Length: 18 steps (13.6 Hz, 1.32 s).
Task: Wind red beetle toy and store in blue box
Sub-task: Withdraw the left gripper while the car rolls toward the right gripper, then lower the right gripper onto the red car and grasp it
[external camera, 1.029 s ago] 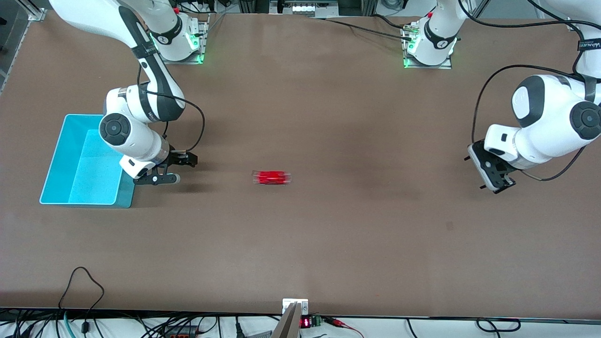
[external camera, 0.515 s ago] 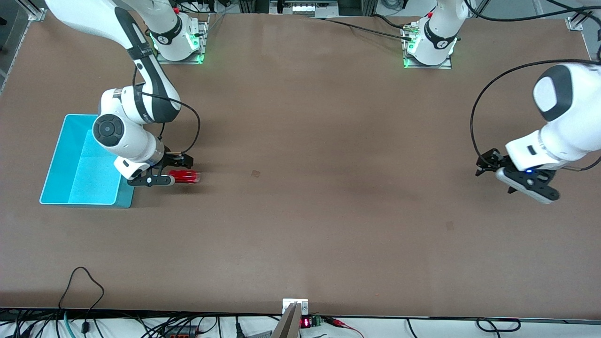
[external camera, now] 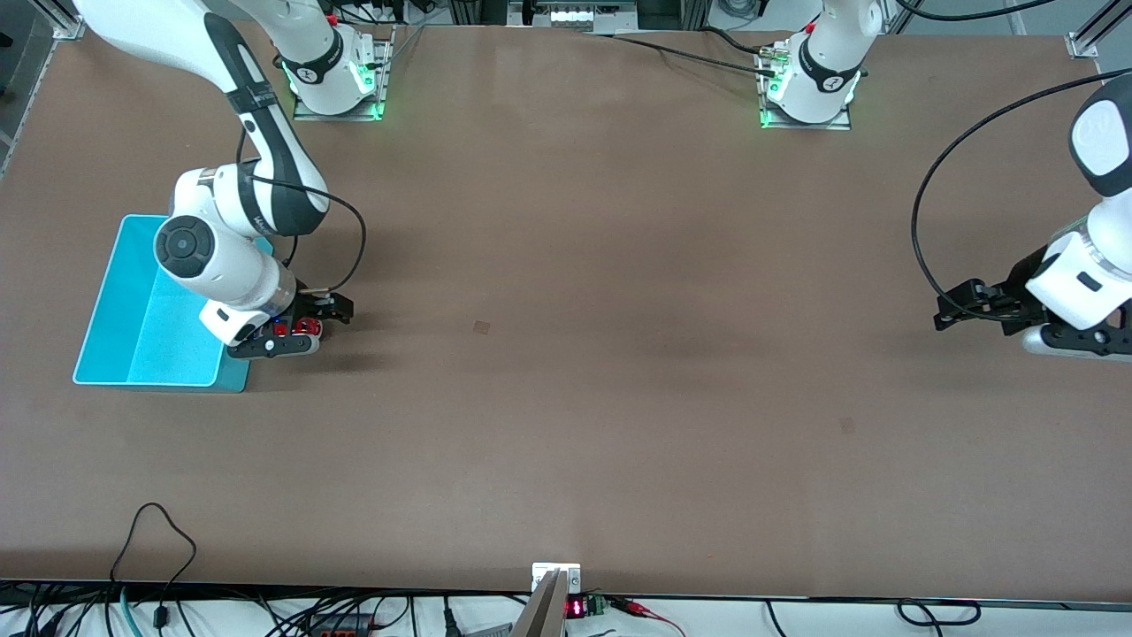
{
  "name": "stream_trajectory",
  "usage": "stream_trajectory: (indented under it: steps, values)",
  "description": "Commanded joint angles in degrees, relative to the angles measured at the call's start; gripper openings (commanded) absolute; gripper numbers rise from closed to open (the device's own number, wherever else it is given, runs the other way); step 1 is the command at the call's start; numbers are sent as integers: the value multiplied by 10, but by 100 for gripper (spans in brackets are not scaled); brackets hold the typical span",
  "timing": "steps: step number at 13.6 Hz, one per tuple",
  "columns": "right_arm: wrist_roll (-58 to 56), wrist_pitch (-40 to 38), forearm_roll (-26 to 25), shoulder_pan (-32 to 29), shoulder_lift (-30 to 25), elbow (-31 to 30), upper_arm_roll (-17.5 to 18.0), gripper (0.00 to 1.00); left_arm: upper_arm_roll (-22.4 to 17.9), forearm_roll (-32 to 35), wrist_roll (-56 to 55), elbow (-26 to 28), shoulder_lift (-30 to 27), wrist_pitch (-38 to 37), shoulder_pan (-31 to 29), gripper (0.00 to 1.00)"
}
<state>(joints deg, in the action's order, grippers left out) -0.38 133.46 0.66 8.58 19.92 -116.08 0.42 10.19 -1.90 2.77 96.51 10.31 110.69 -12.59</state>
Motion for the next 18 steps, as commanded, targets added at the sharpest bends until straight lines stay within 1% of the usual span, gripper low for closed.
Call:
stream_trajectory:
  steps: [1, 3, 5, 6, 7, 9, 10, 13, 15, 16, 17, 18]
  values:
    - [-122, -13, 8, -18, -1, 14, 2, 100, -33, -3, -44, -32, -12, -35, 39, 100]
    - [-229, -14, 8, -41, -1, 14, 3, 100, -46, -7, -44, -32, -28, -36, 42, 100]
    - [-344, -26, 8, -53, -1, 15, 1, 100, -67, -13, -44, -33, -36, -58, 66, 100]
    - [-415, -27, 8, -65, -1, 15, 0, 100, -95, -20, -44, -33, -41, -66, 88, 100]
    - [-486, -27, 8, -78, 1, 14, 0, 100, -112, -27, -44, -33, -43, -67, 105, 100]
    - [-582, -30, 8, -99, 3, 14, 0, 100, -110, -27, -46, -33, -48, -80, 109, 100]
    - [-617, -29, 7, -108, 6, 14, 1, 100, -108, -27, -47, -33, -51, -105, 109, 100]
    - [-704, -25, 5, -110, 6, 13, 3, 100, -104, -26, -65, -25, -71, -139, 109, 100]
    - [-746, -23, 2, -107, 6, 10, 6, 100, -97, -16, -65, 2, -92, -136, 108, 100]
    - [-749, -24, -2, -106, 6, 9, 14, 100, -96, -12, -66, 10, -95, -132, 107, 100]
    - [-750, -19, -12, -109, 6, 3, 26, 100, -95, -11, -66, 11, -95, -125, 105, 100]
    - [-751, -7, -26, -110, 7, -6, 28, 100, -94, -11, -72, 17, -98, -120, 106, 100]
